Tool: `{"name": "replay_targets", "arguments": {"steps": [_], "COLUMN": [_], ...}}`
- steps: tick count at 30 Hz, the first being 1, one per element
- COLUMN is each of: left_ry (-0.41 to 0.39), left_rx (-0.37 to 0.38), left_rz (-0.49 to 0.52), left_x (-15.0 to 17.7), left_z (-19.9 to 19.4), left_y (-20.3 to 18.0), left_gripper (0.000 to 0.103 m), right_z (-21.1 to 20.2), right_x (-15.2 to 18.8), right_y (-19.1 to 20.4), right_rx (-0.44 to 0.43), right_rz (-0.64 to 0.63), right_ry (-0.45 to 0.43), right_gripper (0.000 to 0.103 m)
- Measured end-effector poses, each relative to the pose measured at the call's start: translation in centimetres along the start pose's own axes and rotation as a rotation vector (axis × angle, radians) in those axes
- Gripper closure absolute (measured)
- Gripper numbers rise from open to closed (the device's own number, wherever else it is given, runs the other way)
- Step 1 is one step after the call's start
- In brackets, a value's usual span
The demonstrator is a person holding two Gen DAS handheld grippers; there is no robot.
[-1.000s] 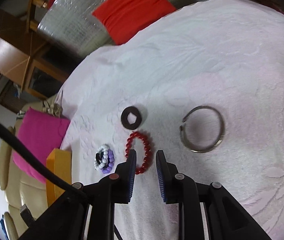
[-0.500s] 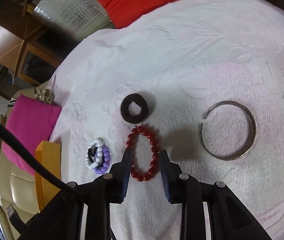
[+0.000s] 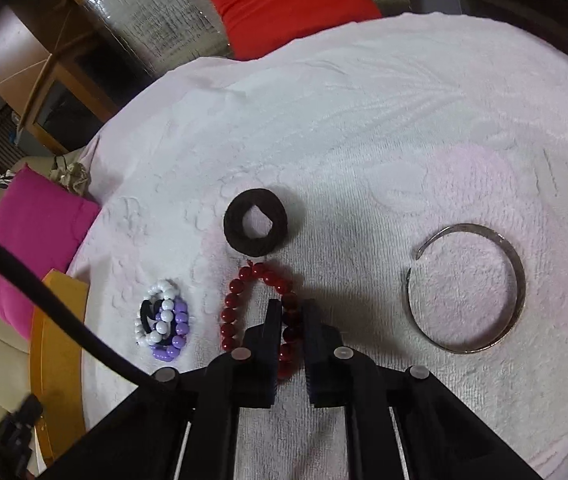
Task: Organize jewelry
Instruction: 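Grasp the black hair tie on the white bead bracelet with the left gripper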
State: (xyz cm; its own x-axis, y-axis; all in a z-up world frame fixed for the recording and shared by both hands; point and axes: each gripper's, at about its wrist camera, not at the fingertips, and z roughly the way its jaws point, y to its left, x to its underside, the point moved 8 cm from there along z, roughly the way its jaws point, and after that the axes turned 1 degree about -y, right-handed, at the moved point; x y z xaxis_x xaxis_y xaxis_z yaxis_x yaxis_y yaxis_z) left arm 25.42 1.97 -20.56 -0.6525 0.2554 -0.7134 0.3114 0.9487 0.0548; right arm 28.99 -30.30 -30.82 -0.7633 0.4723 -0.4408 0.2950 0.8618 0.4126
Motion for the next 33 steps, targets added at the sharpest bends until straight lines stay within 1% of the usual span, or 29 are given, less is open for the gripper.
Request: {"name": "replay_targets", "arguments": {"steps": [3, 7, 10, 11, 13, 16, 18, 22, 23, 24, 26, 28, 30, 33], "left_ry": [-0.043, -0.041, 0.007, 0.027, 0.056, 0.097, 0.133, 0.130, 0.134, 0.142, 0.172, 0.179, 0.165, 0.129], "left_rx": [0.060, 0.122, 0.123, 0.137, 0.157, 0.130, 0.140, 0.156, 0.157, 0.163, 0.143, 0.134, 0.109, 0.126], "left_rz": [0.057, 0.079, 0.100, 0.093, 0.076, 0.086, 0.070, 0.064, 0.052, 0.041, 0.031, 0.002, -0.010, -0.051], "left_x": [-1.5, -2.7, -3.2, -3.1, -3.3, -3.3, -3.1, -3.6, -3.7, -3.7, -3.5, -3.3, -3.5, -4.0], "left_z": [0.9, 3.8, 6.9, 7.7, 9.3, 11.8, 13.1, 14.1, 14.3, 14.3, 14.7, 14.6, 14.1, 12.3], "left_y": [-3.9, -8.5, -10.8, -11.5, -12.3, -12.9, -13.2, -14.1, -14.0, -13.8, -13.1, -11.8, -10.6, -8.5], "left_gripper": [0.052, 0.051, 0.051, 0.051, 0.051, 0.051, 0.051, 0.051, 0.056, 0.074, 0.088, 0.088, 0.089, 0.089], "right_z": [-1.0, -2.0, -1.8, -1.7, -1.7, -1.5, -1.4, -1.1, -1.0, -1.0, -0.9, -1.0, -1.1, -1.2], "right_x": [0.1, 0.2, 0.4, 0.4, 0.5, 0.6, 0.6, 0.5, 0.5, 0.4, 0.3, 0.4, 0.4, 0.4], "right_y": [0.0, -0.3, -1.2, -1.6, -2.4, -2.9, -3.0, -2.8, -2.7, -2.6, -2.6, -2.7, -2.7, -2.5], "right_rx": [-0.042, -0.065, -0.060, -0.061, -0.063, -0.084, -0.093, -0.088, -0.087, -0.086, -0.084, -0.083, -0.082, -0.076], "right_rz": [0.012, 0.015, 0.048, 0.061, 0.086, 0.114, 0.127, 0.131, 0.131, 0.129, 0.125, 0.121, 0.127, 0.127], "right_ry": [-0.005, -0.011, 0.013, 0.021, 0.036, 0.050, 0.058, 0.069, 0.069, 0.068, 0.064, 0.060, 0.058, 0.048], "right_gripper": [0.092, 0.092, 0.092, 0.092, 0.092, 0.092, 0.092, 0.092, 0.092, 0.092, 0.092, 0.092, 0.092, 0.092]}}
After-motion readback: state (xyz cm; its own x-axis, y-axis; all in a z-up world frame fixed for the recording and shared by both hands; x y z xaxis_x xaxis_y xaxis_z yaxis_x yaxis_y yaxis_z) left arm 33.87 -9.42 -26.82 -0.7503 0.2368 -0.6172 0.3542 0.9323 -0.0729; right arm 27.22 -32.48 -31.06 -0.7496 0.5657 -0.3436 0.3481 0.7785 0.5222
